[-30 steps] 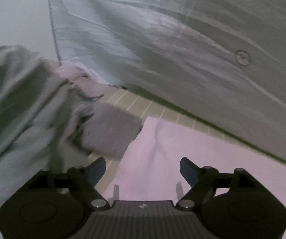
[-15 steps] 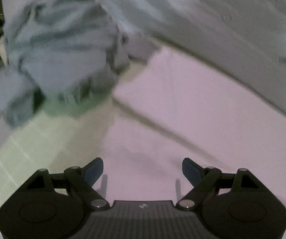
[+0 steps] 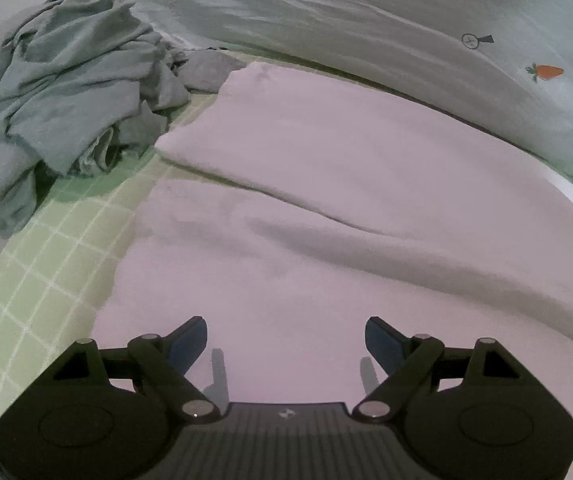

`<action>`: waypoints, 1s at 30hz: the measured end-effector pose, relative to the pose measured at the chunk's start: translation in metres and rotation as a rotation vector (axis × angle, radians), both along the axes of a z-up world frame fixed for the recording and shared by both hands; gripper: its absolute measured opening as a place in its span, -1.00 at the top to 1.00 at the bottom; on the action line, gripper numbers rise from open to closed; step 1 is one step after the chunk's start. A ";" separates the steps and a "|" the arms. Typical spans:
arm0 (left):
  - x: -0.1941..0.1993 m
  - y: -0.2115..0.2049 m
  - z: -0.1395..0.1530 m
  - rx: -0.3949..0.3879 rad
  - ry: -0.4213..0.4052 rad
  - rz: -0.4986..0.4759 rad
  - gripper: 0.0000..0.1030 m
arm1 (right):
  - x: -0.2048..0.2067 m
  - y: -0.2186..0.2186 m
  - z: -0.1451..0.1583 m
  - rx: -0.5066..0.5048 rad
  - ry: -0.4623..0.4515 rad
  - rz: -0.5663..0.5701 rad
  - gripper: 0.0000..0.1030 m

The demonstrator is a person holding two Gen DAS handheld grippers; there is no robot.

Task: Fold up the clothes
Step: 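Smooth the shirt with both open grippers, then grasp the shirt side edge with the right gripper and lift it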

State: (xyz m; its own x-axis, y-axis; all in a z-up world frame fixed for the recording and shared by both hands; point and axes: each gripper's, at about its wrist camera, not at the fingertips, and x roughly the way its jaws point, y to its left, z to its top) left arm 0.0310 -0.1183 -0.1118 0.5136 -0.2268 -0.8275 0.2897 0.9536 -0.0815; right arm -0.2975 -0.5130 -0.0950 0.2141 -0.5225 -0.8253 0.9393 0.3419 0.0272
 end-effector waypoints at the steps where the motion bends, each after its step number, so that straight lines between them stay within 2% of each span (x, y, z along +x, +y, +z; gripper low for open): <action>1: -0.006 -0.003 0.001 -0.008 0.007 0.007 -0.68 | -0.010 -0.006 0.000 0.006 -0.014 -0.020 -0.95; 6: -0.041 -0.021 0.008 -0.009 0.016 0.009 -0.69 | -0.060 -0.036 -0.001 0.034 -0.084 -0.111 -0.96; 10: -0.068 -0.034 0.010 -0.010 0.032 0.003 -0.69 | -0.092 -0.058 -0.014 0.101 -0.148 -0.153 -0.96; 16: -0.106 -0.052 0.007 -0.003 0.062 0.018 -0.69 | -0.123 -0.077 -0.034 0.281 -0.400 -0.172 -0.99; 21: -0.130 -0.059 0.007 -0.044 0.078 0.052 -0.69 | -0.137 -0.096 -0.054 0.529 -0.703 -0.187 -0.98; 23: -0.138 -0.059 0.007 -0.080 0.088 0.071 -0.69 | -0.134 -0.097 -0.062 0.617 -0.759 -0.178 -0.98; 28: -0.156 -0.061 0.004 -0.174 0.126 0.121 -0.69 | -0.124 -0.097 -0.070 0.743 -0.774 -0.101 -0.96; 29: -0.158 -0.062 0.003 -0.178 0.130 0.127 -0.69 | -0.121 -0.096 -0.076 0.797 -0.792 -0.117 -0.93; 30: -0.161 -0.063 0.002 -0.182 0.133 0.135 -0.69 | -0.119 -0.095 -0.081 0.852 -0.809 -0.134 -0.79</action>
